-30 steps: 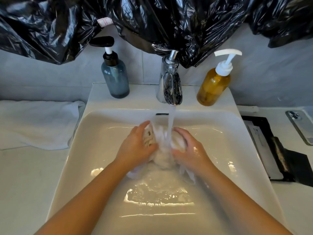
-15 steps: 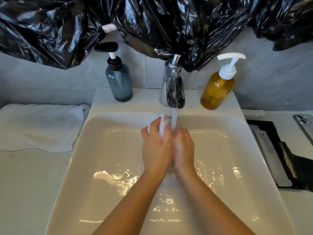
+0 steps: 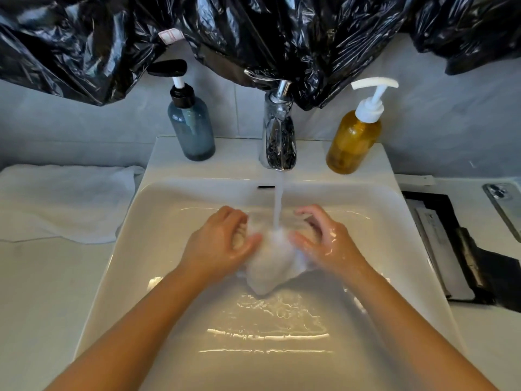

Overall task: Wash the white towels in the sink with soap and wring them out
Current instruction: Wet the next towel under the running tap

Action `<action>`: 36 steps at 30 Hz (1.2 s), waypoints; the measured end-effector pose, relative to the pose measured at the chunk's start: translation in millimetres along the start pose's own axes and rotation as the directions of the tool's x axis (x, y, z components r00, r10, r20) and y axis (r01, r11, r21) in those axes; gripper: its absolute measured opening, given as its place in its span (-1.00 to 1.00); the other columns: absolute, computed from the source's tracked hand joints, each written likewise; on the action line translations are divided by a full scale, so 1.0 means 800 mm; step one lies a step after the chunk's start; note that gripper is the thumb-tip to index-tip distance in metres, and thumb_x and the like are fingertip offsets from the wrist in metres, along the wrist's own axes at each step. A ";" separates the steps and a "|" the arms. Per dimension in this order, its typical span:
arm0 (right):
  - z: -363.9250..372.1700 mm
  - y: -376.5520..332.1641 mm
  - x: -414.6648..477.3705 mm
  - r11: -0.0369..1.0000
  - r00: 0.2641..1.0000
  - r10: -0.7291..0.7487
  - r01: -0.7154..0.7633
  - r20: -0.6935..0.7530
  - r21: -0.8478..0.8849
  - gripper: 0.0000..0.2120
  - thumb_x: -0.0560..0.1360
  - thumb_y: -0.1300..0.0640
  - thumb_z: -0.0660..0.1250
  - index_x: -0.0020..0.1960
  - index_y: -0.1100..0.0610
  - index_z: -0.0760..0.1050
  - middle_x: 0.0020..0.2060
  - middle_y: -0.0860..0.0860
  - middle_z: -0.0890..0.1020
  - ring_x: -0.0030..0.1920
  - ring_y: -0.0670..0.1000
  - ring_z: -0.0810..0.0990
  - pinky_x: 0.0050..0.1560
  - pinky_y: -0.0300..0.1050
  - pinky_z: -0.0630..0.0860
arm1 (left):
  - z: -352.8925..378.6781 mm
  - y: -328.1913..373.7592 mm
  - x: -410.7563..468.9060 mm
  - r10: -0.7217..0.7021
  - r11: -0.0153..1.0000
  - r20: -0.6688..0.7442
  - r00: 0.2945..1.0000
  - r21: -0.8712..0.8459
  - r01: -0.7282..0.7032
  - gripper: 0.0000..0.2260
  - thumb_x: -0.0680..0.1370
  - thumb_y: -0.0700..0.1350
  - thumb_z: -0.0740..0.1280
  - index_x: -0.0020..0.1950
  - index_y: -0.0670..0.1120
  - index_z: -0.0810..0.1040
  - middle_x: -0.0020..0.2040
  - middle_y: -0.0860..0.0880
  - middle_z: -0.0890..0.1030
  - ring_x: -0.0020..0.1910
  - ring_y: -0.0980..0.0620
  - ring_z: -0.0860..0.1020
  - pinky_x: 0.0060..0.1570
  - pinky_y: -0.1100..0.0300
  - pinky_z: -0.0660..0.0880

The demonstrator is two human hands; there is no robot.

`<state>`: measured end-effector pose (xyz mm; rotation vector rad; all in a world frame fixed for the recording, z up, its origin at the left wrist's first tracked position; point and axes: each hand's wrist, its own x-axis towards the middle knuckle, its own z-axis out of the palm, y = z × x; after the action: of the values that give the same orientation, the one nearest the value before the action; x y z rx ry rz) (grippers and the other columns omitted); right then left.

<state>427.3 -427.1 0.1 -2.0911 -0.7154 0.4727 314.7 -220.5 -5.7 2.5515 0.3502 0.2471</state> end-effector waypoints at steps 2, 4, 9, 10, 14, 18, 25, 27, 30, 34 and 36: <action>0.017 0.001 -0.012 0.999 0.999 0.010 -0.007 0.053 -0.054 -0.50 0.45 -0.31 0.28 0.35 -0.28 0.32 0.21 -0.30 0.50 0.22 -0.12 0.53 0.23 -0.06 0.49 | 0.020 -0.008 -0.016 0.069 0.998 -0.020 0.997 0.011 -0.069 -0.49 0.40 0.33 0.19 0.19 0.02 0.45 0.17 0.01 0.51 0.08 -0.07 0.52 -0.06 0.03 0.51; 0.038 -0.002 -0.017 0.992 0.999 -0.022 0.025 0.028 -0.126 -0.44 0.50 -0.35 0.11 0.46 -0.23 0.27 0.35 -0.21 0.41 0.29 -0.13 0.43 0.26 -0.11 0.44 | 0.036 -0.010 -0.022 0.052 0.998 -0.008 0.999 0.030 -0.052 -0.44 0.44 0.33 0.16 0.37 0.12 0.31 0.34 -0.04 0.46 0.21 -0.11 0.50 0.10 -0.08 0.48; 0.079 0.000 0.003 0.884 0.983 -0.058 -0.030 -0.174 -0.466 -0.39 0.51 -0.23 -0.13 0.20 0.03 0.56 -0.01 0.04 0.61 -0.02 0.14 0.58 -0.15 -0.05 0.44 | 0.063 -0.004 -0.004 0.027 0.965 -0.044 0.999 0.261 -0.015 -0.49 0.50 0.25 0.10 0.32 0.01 0.47 0.10 -0.08 0.59 -0.03 -0.16 0.57 -0.14 -0.04 0.49; 0.084 0.002 0.009 0.873 0.973 -0.064 -0.052 -0.220 -0.484 -0.45 0.52 -0.19 -0.09 0.10 0.06 0.59 -0.11 0.06 0.61 -0.11 0.17 0.59 -0.25 -0.07 0.37 | 0.065 -0.001 0.001 0.019 0.957 -0.058 0.998 0.291 -0.002 -0.52 0.49 0.22 0.11 0.21 -0.05 0.54 -0.01 -0.10 0.59 -0.12 -0.18 0.57 -0.23 -0.02 0.49; 0.082 -0.001 0.027 0.866 0.946 -0.053 -0.116 -0.319 -0.487 -0.57 0.55 -0.11 0.02 -0.12 0.11 0.57 -0.26 0.07 0.58 -0.27 0.19 0.59 -0.33 -0.12 0.26 | 0.061 0.006 0.020 0.016 0.945 -0.048 0.999 0.327 0.000 -0.52 0.51 0.20 0.03 -0.05 -0.14 0.56 -0.19 -0.13 0.55 -0.26 -0.21 0.56 -0.34 0.05 0.39; 0.058 -0.004 0.043 0.883 0.981 0.132 -0.181 -0.142 -0.433 -0.68 0.66 -0.04 0.07 -0.15 0.05 0.46 -0.24 -0.01 0.55 -0.19 0.14 0.52 -0.21 -0.07 0.34 | 0.044 0.008 0.042 -0.091 0.952 0.011 0.996 0.293 0.084 -0.54 0.59 0.26 -0.02 0.03 -0.05 0.50 -0.05 -0.05 0.58 -0.07 -0.16 0.58 -0.19 0.09 0.37; 0.019 0.014 0.000 0.968 0.975 -0.209 0.194 -0.081 -0.160 -0.57 0.47 -0.27 0.18 0.27 -0.16 0.51 0.07 -0.22 0.55 -0.10 -0.16 0.53 -0.10 -0.26 0.46 | 0.014 -0.018 -0.007 0.193 0.981 -0.189 0.963 0.067 -0.183 -0.58 0.46 0.19 0.19 0.18 -0.05 0.46 0.08 -0.01 0.56 -0.03 0.04 0.51 -0.25 0.23 0.36; 0.024 0.022 -0.008 0.963 0.989 -0.148 0.146 0.007 -0.226 -0.44 0.44 -0.36 0.10 0.42 -0.28 0.32 0.18 -0.22 0.46 -0.01 -0.12 0.53 -0.01 -0.22 0.46 | 0.019 -0.028 -0.013 0.179 0.981 -0.118 0.977 0.091 -0.169 -0.51 0.47 0.22 0.19 0.34 0.05 0.39 0.24 -0.05 0.48 0.10 0.01 0.49 -0.19 0.15 0.46; 0.054 0.024 -0.002 0.904 0.989 -0.146 0.125 -0.019 -0.410 -0.45 0.49 -0.39 -0.01 0.43 -0.26 0.24 0.17 -0.09 0.47 -0.01 -0.02 0.53 -0.03 -0.08 0.50 | 0.044 -0.024 -0.010 0.161 0.969 0.025 0.987 0.186 -0.163 -0.48 0.52 0.25 0.06 0.45 0.13 0.34 0.23 -0.05 0.49 0.08 -0.07 0.49 -0.05 0.04 0.44; 0.079 0.023 0.014 0.817 0.965 -0.177 0.035 -0.192 -0.576 -0.51 0.53 -0.21 -0.01 0.13 0.04 0.56 -0.15 0.05 0.56 -0.23 0.13 0.56 -0.28 -0.12 0.36 | 0.069 -0.019 0.003 0.141 0.941 -0.053 0.989 0.317 -0.117 -0.61 0.56 0.10 0.06 0.19 -0.06 0.53 -0.04 -0.10 0.54 -0.16 -0.16 0.53 -0.27 0.05 0.44; 0.082 0.024 0.019 0.813 0.953 -0.185 0.011 -0.241 -0.583 -0.52 0.54 -0.14 -0.03 0.03 0.08 0.59 -0.22 0.05 0.56 -0.30 0.13 0.55 -0.31 -0.15 0.29 | 0.073 -0.018 0.014 0.157 0.931 -0.097 0.983 0.347 -0.114 -0.65 0.55 0.03 0.06 -0.02 -0.15 0.55 -0.18 -0.14 0.52 -0.29 -0.18 0.52 -0.39 0.10 0.39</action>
<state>408.2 -386.1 -53.8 -2.5953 -0.8614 -0.1442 336.5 -234.1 -60.8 2.9158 0.2816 0.4308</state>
